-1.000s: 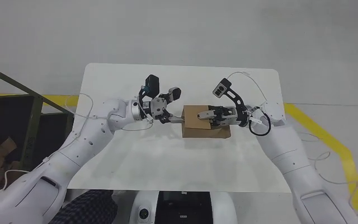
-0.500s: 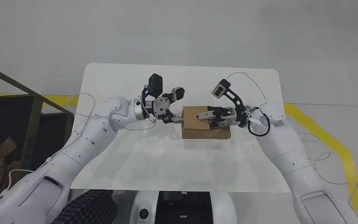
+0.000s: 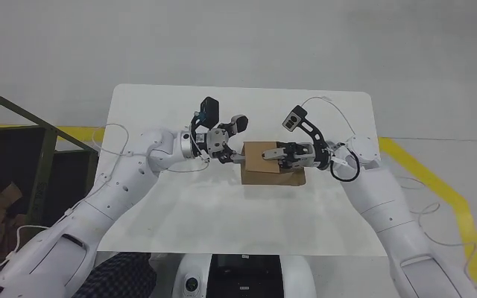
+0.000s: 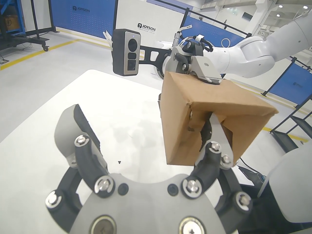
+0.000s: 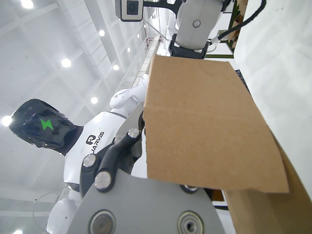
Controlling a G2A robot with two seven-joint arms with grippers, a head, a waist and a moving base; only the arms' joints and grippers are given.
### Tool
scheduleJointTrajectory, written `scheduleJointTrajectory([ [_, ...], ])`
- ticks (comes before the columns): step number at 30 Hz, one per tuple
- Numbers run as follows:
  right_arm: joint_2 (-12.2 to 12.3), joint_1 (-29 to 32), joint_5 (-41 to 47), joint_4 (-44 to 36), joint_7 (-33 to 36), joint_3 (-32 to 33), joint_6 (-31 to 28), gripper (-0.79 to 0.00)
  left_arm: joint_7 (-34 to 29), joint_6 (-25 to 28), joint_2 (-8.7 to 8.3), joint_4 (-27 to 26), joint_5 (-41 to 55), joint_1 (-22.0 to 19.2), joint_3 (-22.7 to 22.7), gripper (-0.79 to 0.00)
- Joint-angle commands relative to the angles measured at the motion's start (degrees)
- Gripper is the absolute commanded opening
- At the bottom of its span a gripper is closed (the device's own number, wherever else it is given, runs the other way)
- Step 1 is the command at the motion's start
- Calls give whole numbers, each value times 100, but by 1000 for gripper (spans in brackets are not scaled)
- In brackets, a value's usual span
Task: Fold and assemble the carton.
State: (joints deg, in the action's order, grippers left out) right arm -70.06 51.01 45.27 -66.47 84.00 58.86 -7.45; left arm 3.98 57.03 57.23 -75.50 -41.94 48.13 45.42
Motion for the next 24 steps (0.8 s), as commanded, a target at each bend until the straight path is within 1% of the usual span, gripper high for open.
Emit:
scheduleJointTrajectory([
  [1,8,7,23,35,14,41,-12,-785,-9,26,7,23,5,19,44,0],
  [14,59,103,145,-5,70,278,-27,-785,-47,97,-41,-51,-29,351,477,0],
  [20,92,143,-50,-67,-124,368,-48,-785,34,97,-89,-388,-189,522,587,0],
  [24,98,169,-101,-148,-168,365,-8,-785,158,97,-128,-562,-345,573,540,0],
])
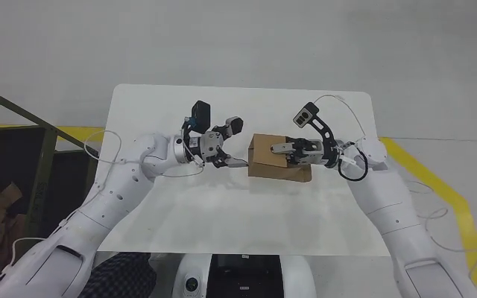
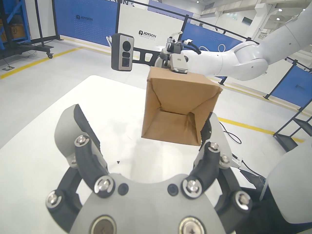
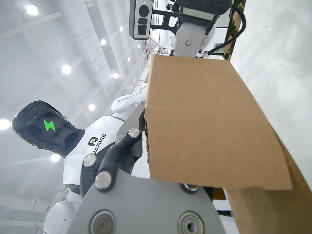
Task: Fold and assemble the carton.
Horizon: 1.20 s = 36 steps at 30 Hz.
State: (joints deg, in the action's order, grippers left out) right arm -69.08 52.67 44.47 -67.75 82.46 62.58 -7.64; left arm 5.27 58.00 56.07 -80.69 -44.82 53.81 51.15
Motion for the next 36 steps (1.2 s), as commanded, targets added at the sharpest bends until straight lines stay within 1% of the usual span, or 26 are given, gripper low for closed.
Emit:
scheduleJointTrajectory([
  [1,1,2,-53,-30,-38,-16,19,-785,39,0,-19,-71,-105,-3,-74,0],
  [5,-5,-5,-134,-72,-119,-58,32,-785,91,0,-29,-60,-187,-102,-263,0],
  [12,-3,22,5,-83,-227,46,-105,-785,190,0,-27,121,-154,-287,-595,0],
  [24,-17,82,130,-222,-194,30,-122,-785,267,0,-21,273,-153,-545,-1074,0],
  [31,-22,95,131,-238,-187,25,-142,-785,323,0,-5,322,-109,-687,-1257,0],
  [32,-22,96,124,-238,-189,24,-141,-785,346,0,-5,333,-104,-698,-1270,-31],
  [36,-23,99,119,-238,-191,24,-130,-785,391,0,-8,369,-110,-731,-1325,-212],
])
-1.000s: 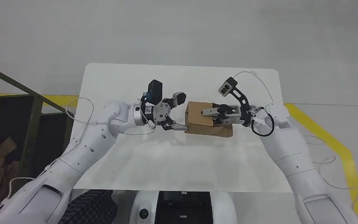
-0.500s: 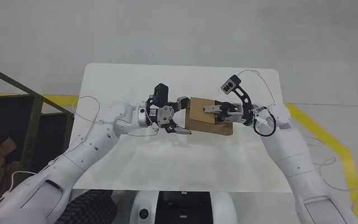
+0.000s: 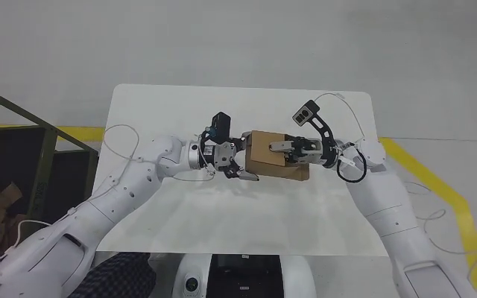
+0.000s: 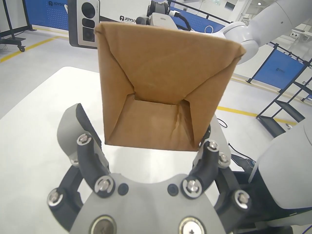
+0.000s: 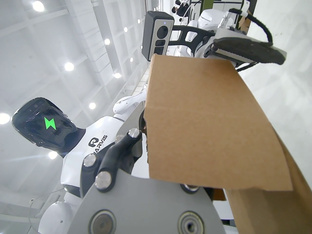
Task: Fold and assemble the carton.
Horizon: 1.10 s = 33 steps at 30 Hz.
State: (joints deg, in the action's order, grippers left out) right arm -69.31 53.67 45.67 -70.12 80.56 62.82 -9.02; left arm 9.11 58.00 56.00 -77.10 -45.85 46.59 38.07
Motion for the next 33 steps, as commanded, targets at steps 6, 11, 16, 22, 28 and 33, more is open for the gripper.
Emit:
scheduleJointTrajectory([
  [6,-10,-14,4,-5,1,-25,16,-785,48,0,-11,58,14,-40,-80,-305],
  [11,-19,-36,18,9,7,-42,22,-785,82,0,-23,65,28,-60,-118,-296],
  [16,-27,-57,24,31,6,-54,34,-785,124,0,-42,67,56,-69,-152,-286],
  [22,-26,-79,32,77,4,-28,48,-453,162,0,-64,85,114,-76,-194,-308],
  [28,1,-57,28,104,31,80,62,-308,209,0,-91,140,172,-73,-217,-385],
  [33,62,25,17,122,12,313,53,-234,268,0,-124,173,209,-64,-190,-366],
])
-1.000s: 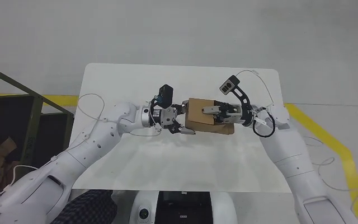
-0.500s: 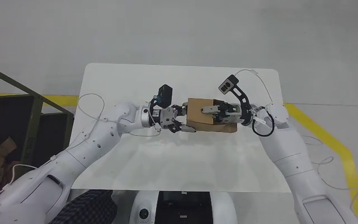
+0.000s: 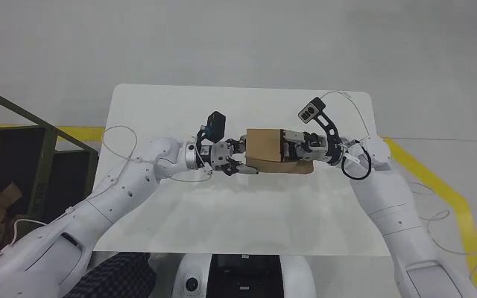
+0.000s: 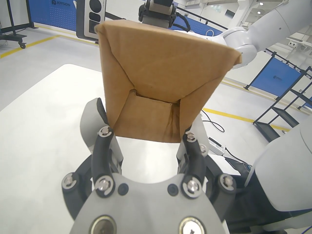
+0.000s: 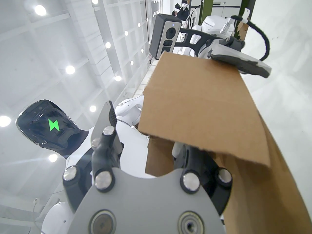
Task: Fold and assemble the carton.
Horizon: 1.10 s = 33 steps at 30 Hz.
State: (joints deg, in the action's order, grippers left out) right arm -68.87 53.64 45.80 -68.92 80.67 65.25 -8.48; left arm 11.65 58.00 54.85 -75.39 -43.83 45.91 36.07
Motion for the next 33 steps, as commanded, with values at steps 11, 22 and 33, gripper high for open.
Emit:
scheduleJointTrajectory([
  [11,178,298,-644,-225,-237,417,102,-785,75,0,-83,-128,25,34,42,-379],
  [22,208,263,-1023,-577,-263,260,270,-785,-104,0,-61,-158,69,-53,-138,-363],
  [33,115,74,-949,-452,-333,-154,178,-785,-212,0,12,-145,145,-214,-348,-363],
])
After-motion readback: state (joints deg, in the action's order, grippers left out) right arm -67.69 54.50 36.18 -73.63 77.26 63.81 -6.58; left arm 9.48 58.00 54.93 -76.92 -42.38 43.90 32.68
